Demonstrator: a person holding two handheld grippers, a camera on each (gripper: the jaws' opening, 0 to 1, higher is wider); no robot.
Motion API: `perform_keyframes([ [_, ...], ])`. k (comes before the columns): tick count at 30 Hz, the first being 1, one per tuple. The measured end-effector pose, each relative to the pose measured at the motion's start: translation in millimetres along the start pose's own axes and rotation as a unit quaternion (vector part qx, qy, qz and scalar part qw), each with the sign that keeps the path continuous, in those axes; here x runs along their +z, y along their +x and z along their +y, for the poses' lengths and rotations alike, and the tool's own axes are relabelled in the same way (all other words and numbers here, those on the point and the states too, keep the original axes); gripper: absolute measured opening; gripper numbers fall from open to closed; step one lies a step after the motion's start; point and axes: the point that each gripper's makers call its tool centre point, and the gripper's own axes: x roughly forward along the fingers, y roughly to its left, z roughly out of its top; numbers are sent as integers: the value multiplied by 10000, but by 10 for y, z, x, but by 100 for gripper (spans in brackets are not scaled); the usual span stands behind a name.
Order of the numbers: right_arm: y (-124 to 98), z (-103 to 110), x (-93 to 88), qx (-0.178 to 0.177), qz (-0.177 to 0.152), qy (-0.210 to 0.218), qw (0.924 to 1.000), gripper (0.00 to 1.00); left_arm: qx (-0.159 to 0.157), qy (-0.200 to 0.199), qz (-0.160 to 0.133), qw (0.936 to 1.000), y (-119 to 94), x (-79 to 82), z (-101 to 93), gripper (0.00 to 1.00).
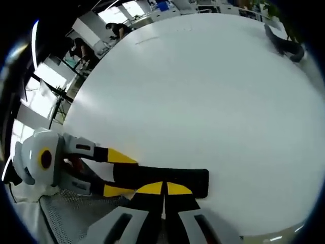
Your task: Press the specified remote control buttons in sequence, fully releasing each button before pressing the next.
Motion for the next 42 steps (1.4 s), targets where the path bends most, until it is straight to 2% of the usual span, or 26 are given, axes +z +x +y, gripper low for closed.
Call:
perform_keyframes([
  [3,30,5,-48,50,126,42,9999,0,-3,23,3,10000,5,-2,-1,24],
  [11,29,12,-27,-11,28,-179,9998,0,3,-1,-13,10000,4,1,0,25],
  [14,30,1,-25,45,3,-139,9999,0,-5,6,-16,10000,3,0,-2,25],
  [17,46,4,-8,-157,-7,-523,9985,0,-13,42,-12,10000,0,-1,-2,25],
  [20,53,21,-5,-208,-6,-636,9978,0,-15,42,-12,10000,-2,-2,-3,25],
  [28,36,3,7,-61,-9,-242,9997,0,-6,18,-8,10000,-9,-6,-5,25],
  [36,22,-6,12,-162,-1,-276,9995,0,-12,42,-30,10000,-11,-4,-4,25],
  [40,2,-78,41,-344,-97,-315,9989,0,-17,38,-40,10000,-10,-1,-4,25],
  [42,9,-81,36,-291,-77,-268,9992,0,-18,37,-44,10000,-10,0,-5,25],
])
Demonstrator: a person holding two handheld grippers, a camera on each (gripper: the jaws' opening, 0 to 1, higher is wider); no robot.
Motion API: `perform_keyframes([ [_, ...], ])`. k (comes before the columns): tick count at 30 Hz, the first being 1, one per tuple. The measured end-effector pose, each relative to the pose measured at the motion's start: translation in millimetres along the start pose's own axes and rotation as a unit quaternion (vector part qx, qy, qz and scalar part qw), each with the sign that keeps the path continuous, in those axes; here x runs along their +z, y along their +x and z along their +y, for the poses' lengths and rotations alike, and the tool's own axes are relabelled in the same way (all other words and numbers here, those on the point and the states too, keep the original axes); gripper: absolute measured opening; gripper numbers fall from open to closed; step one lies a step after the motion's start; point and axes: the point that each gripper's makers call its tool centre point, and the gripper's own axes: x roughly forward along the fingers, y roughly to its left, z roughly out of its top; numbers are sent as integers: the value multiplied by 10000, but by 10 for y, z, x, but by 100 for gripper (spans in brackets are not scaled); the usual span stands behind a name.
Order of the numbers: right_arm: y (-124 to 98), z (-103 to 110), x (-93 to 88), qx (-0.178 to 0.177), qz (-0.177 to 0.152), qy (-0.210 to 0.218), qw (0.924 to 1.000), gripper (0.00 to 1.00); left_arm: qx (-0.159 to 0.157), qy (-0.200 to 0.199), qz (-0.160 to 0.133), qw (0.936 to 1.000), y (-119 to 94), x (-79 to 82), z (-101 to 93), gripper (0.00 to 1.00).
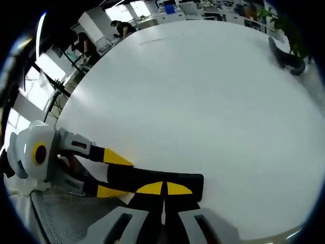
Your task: Press the specified remote control buttons in sequence, fully releasing each button before pressing the next.
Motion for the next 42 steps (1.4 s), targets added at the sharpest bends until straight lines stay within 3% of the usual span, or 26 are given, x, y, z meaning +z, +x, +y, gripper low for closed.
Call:
perform_keyframes([
  [6,3,6,2,31,-43,19,10000,0,-2,-4,-15,10000,1,-2,2,25],
  [18,12,21,1,51,-187,-461,9988,0,14,-13,-44,10000,0,-3,7,26],
  [32,14,7,14,-3,-163,-437,9989,0,178,-129,85,9997,-68,-64,16,25],
  [36,11,4,17,52,-161,-317,9994,0,144,-130,93,9998,-57,-67,19,25],
  [42,13,86,63,142,-196,-473,9986,0,90,-102,51,9999,-25,-35,10,24],
])
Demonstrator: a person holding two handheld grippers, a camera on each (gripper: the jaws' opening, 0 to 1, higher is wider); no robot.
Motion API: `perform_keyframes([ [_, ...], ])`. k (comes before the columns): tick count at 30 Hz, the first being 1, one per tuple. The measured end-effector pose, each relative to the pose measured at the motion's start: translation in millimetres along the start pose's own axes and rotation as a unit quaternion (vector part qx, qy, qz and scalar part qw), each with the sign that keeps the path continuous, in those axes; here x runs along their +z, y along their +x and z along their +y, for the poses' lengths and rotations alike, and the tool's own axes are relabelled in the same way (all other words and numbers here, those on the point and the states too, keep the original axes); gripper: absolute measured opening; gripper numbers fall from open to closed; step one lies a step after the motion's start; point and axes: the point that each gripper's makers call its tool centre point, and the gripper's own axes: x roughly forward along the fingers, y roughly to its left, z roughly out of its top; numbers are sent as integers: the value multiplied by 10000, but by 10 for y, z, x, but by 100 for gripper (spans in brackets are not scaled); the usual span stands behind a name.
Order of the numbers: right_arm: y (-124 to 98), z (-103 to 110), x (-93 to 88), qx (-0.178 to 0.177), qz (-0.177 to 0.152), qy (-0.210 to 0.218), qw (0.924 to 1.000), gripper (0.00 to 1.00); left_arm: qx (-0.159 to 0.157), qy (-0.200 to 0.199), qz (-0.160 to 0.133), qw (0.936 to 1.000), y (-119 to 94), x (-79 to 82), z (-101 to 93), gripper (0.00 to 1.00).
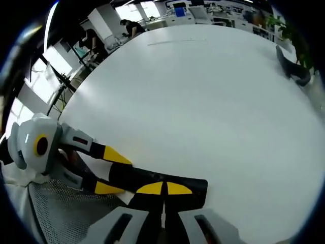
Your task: Press the specified remote control buttons in sequence, fully releasing each button before pressing the next.
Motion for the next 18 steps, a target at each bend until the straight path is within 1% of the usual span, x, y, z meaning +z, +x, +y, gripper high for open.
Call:
perform_keyframes([
  [4,11,29,-11,63,36,-58,10000,0,-46,33,-6,10000,22,12,-11,24],
  [8,10,46,1,141,-1,-32,9999,0,-71,86,-4,9999,25,19,-20,24],
  [12,27,52,-5,119,31,-104,9999,0,-117,115,-2,9999,40,29,-32,24],
  [16,50,62,-55,134,165,-139,9997,0,-149,121,-10,9998,47,39,-50,24],
  [18,40,61,-51,110,142,-182,9997,0,-150,116,-18,9998,43,39,-54,24],
])
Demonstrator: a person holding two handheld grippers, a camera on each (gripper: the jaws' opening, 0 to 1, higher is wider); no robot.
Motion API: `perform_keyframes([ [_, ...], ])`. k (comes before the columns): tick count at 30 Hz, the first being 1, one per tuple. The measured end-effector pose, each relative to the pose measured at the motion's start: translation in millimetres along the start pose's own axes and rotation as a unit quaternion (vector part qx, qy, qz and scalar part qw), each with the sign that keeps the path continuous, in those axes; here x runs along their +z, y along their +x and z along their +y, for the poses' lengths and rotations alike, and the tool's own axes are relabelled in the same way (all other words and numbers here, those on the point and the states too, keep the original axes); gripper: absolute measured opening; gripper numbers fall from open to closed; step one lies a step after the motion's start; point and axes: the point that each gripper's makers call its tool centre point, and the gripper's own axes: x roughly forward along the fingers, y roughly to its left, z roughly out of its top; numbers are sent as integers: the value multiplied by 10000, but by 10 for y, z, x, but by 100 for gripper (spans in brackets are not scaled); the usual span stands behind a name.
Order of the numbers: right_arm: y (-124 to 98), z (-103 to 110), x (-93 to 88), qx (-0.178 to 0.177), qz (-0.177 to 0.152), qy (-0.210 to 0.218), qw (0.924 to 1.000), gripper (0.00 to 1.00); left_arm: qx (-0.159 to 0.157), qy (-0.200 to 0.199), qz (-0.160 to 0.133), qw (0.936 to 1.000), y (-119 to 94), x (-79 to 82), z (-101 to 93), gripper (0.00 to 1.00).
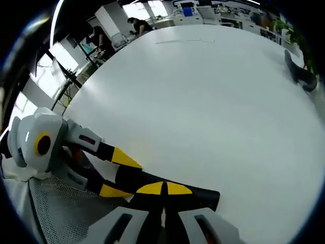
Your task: Press the specified remote control buttons in sequence, fully releasing each button before pressing the next.
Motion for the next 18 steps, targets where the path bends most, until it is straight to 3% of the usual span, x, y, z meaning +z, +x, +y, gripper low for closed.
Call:
perform_keyframes([
  [10,13,13,-7,-190,-30,-303,9994,0,-1,13,-6,10000,-9,0,-9,24],
  [18,26,1,10,-254,33,-310,9992,0,-10,-35,-30,10000,-11,4,-1,24],
])
